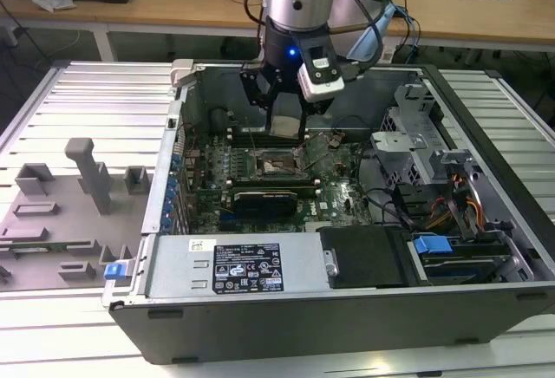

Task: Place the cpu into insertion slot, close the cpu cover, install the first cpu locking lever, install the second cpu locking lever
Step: 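Place the cpu into insertion slot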

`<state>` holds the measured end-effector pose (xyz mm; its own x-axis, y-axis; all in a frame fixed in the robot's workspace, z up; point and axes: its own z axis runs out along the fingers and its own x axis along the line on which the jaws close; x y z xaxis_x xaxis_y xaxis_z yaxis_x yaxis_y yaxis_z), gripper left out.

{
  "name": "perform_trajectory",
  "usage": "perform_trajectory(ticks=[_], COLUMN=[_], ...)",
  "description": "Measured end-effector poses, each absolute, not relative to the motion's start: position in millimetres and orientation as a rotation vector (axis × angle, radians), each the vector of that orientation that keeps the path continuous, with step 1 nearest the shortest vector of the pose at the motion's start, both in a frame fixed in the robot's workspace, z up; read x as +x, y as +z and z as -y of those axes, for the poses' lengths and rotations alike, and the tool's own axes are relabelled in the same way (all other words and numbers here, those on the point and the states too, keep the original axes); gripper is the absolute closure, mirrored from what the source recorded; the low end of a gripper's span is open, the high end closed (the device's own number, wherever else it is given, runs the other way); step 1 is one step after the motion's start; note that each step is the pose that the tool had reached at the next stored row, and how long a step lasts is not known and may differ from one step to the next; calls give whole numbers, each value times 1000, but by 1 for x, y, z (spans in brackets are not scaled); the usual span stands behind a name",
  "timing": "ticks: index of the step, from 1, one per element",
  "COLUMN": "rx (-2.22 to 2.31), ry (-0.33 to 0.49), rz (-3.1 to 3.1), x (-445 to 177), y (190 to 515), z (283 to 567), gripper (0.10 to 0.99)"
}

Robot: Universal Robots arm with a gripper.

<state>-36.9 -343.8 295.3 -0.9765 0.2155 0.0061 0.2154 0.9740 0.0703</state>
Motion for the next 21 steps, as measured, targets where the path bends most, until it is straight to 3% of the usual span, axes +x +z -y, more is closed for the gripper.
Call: perform_trajectory(ticks=[21], rx=[1013], ry=[107], rz=[-2954], x=[-37], y=[293], z=[344], gripper=[545])
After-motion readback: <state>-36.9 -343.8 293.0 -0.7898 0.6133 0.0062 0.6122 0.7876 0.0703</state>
